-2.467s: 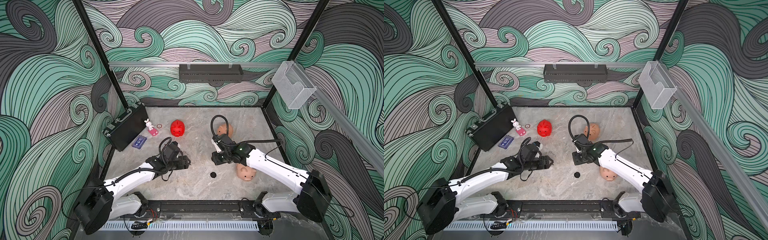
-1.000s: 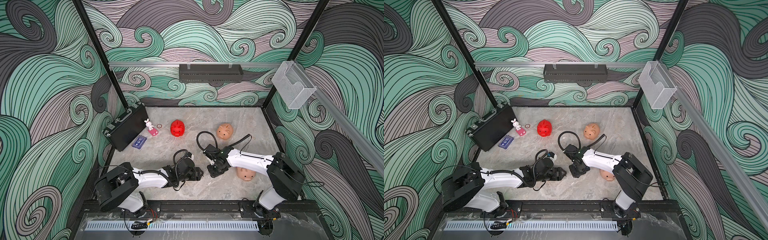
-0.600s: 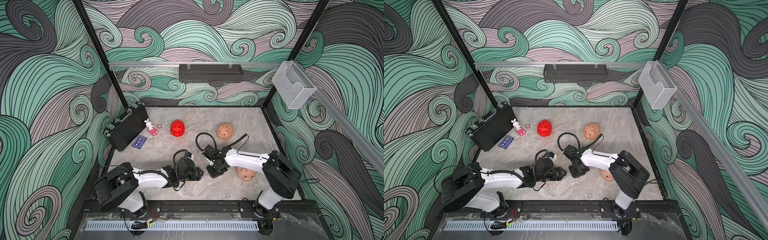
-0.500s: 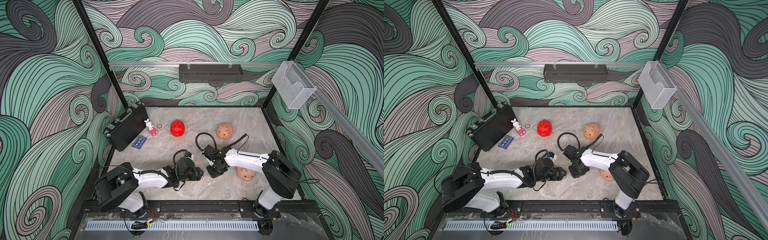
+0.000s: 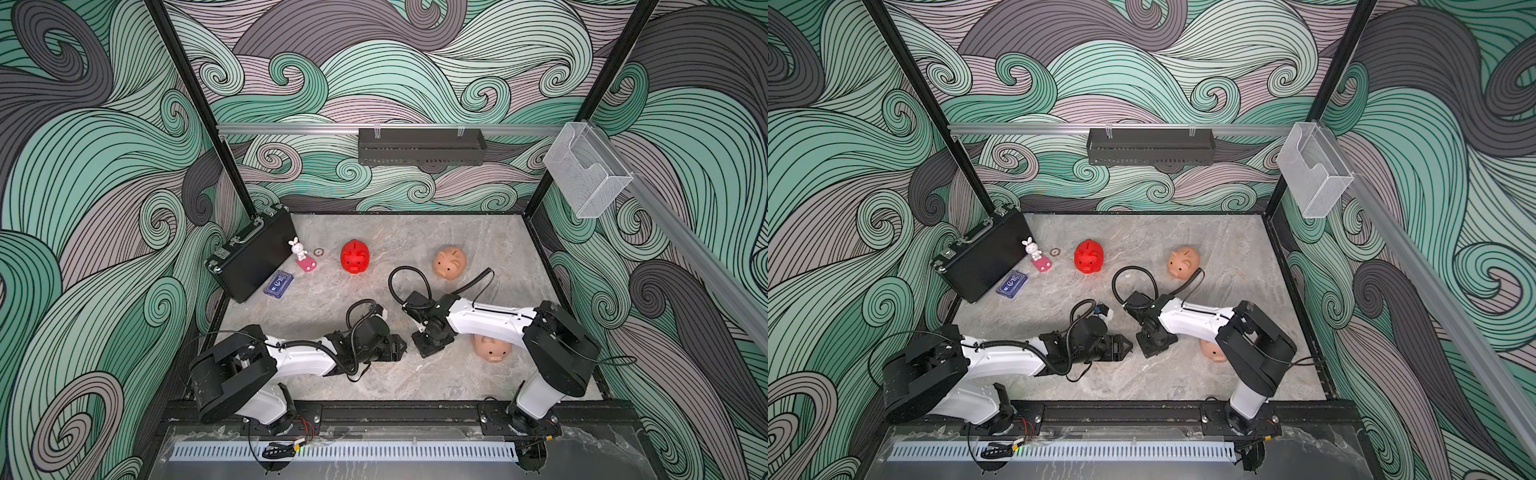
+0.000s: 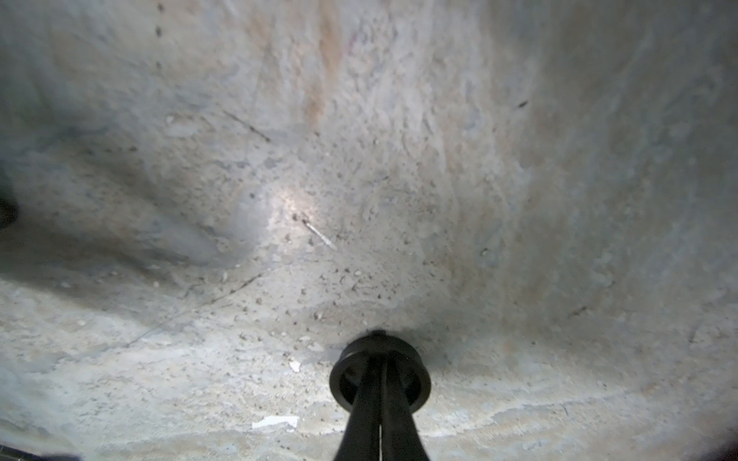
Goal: Open piggy banks
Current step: Pick up the lid from the center of the board, then place the lid at the center of the board.
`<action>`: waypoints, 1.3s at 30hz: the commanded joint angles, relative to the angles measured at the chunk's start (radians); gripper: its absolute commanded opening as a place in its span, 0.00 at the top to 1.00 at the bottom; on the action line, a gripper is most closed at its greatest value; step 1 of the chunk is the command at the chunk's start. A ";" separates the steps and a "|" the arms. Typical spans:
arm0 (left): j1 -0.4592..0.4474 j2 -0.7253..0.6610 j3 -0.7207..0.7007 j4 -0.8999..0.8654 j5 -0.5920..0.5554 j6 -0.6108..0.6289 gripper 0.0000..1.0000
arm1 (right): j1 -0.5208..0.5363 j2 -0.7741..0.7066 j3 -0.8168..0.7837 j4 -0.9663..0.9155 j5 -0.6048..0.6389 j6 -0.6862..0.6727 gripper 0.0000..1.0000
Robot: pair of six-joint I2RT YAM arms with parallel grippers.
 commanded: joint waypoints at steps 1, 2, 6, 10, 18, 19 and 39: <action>-0.004 -0.007 -0.022 -0.078 -0.029 -0.011 0.29 | 0.009 0.025 -0.026 -0.011 0.015 0.004 1.00; -0.004 -0.012 -0.022 -0.085 -0.033 -0.009 0.29 | 0.009 0.013 -0.025 -0.012 0.012 0.006 1.00; -0.004 -0.111 0.012 -0.207 -0.105 0.026 0.29 | 0.009 -0.103 -0.018 -0.001 0.009 0.004 1.00; 0.002 -0.239 0.069 -0.385 -0.224 0.079 0.28 | 0.009 -0.239 -0.019 0.059 0.029 0.008 1.00; 0.072 -0.389 0.067 -0.466 -0.350 0.139 0.28 | 0.004 -0.266 0.011 0.254 -0.011 0.049 1.00; 0.099 -0.398 0.066 -0.471 -0.344 0.140 0.27 | 0.001 -0.248 0.025 0.272 -0.017 0.057 1.00; 0.637 -0.234 0.132 -0.302 -0.041 0.191 0.25 | -0.097 0.257 0.408 0.537 -0.148 0.276 1.00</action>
